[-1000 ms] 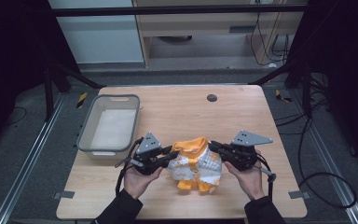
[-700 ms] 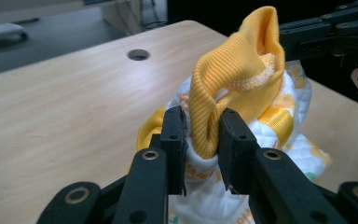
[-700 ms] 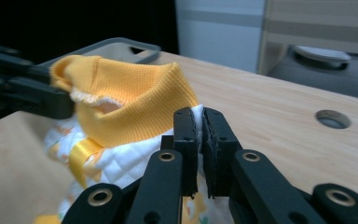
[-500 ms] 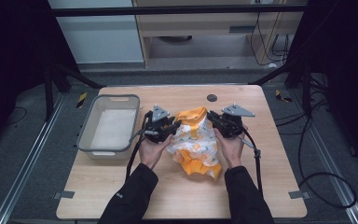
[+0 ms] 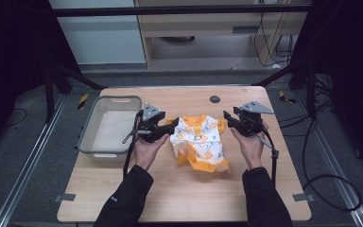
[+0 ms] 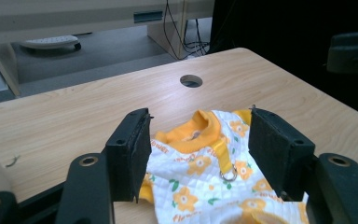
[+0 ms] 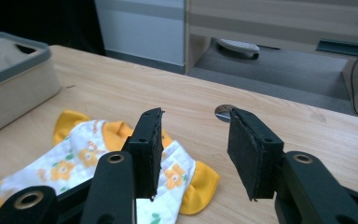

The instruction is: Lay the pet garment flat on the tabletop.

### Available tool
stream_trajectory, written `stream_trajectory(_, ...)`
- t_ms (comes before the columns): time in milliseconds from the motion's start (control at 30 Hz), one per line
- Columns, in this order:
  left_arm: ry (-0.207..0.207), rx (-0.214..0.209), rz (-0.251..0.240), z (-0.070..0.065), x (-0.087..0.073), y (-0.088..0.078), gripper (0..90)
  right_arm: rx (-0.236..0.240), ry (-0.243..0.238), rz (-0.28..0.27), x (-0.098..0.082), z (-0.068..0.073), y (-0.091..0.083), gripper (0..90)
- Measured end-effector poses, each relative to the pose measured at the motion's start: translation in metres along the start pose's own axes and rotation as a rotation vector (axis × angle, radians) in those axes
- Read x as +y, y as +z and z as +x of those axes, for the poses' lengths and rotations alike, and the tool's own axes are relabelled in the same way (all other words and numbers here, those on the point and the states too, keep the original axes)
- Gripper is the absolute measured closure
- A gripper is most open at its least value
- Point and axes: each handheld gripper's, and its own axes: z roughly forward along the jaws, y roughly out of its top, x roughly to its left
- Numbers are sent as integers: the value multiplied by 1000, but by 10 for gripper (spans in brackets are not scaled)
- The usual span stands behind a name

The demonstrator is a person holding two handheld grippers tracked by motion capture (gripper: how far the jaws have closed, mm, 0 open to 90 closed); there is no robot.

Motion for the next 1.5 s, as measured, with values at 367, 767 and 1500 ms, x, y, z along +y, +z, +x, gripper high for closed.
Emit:
stream_trajectory(367,62,-28,57,1,-10,-39,390,62,-36,52,0,-1,-52,518)
stream_trajectory(767,98,-65,128,-16,-29,-30,416,156,-51,131,-33,26,-72,508)
stream_trajectory(1500,138,-95,293,-32,-57,14,536,274,-30,245,-96,41,-79,517)
